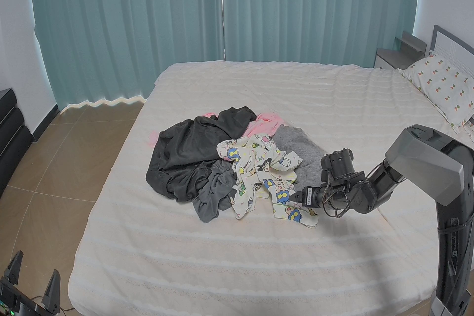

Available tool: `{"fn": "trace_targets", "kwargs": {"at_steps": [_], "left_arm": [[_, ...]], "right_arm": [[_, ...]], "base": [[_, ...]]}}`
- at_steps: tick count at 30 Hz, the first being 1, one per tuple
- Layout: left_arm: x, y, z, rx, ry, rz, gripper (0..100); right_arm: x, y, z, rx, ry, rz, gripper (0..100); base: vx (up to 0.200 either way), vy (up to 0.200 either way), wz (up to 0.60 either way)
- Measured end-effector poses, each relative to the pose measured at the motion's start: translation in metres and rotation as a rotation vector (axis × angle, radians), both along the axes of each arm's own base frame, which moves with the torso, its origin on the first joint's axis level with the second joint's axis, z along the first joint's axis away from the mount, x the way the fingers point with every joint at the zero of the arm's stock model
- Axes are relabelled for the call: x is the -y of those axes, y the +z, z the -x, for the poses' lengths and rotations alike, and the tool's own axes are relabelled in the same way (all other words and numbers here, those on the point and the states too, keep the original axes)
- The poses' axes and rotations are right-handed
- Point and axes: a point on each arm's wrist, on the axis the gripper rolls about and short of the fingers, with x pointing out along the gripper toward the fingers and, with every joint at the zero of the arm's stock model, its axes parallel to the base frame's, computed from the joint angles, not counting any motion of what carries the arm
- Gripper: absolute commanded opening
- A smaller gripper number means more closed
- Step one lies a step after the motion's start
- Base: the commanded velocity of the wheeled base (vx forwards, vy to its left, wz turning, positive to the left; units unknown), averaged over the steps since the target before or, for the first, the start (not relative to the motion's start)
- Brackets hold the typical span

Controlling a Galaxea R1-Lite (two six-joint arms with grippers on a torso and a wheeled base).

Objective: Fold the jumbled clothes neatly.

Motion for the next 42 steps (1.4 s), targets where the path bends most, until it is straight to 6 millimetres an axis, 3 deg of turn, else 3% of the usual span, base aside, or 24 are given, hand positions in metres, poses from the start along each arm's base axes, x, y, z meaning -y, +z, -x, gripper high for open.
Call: {"fn": "trace_targets", "kwargs": {"at_steps": [7,13,20,21,29,36,42], "left_arm": [[0.000,0.000,0.000,0.000,0.000,0.000,100],[0.000,0.000,0.000,0.000,0.000,0.000,100],[0.000,0.000,0.000,0.000,0.000,0.000,100],[0.000,0.000,0.000,0.000,0.000,0.000,100],[0.000,0.000,0.000,0.000,0.001,0.000,100],[0.000,0.000,0.000,0.000,0.001,0.000,100],[0.000,0.000,0.000,0.000,0.001,0.000,100]], "right_arm": [[-0.012,-0.009,-0.015,-0.010,0.041,0.041,100],[-0.034,-0.026,-0.012,-0.039,0.084,0.080,100],[-0.038,-0.036,-0.015,-0.038,0.061,0.099,100],[-0.037,-0.037,-0.016,-0.035,0.053,0.099,0],[-0.038,-0.037,-0.024,-0.017,-0.028,0.075,0],[-0.038,-0.034,-0.014,-0.047,-0.023,0.059,0],[-0.033,-0.019,0.003,-0.100,-0.013,-0.009,0]], "base": [[0.000,0.000,0.00],[0.000,0.000,0.00],[0.000,0.000,0.00],[0.000,0.000,0.00],[0.000,0.000,0.00],[0.000,0.000,0.00],[0.000,0.000,0.00]]}}
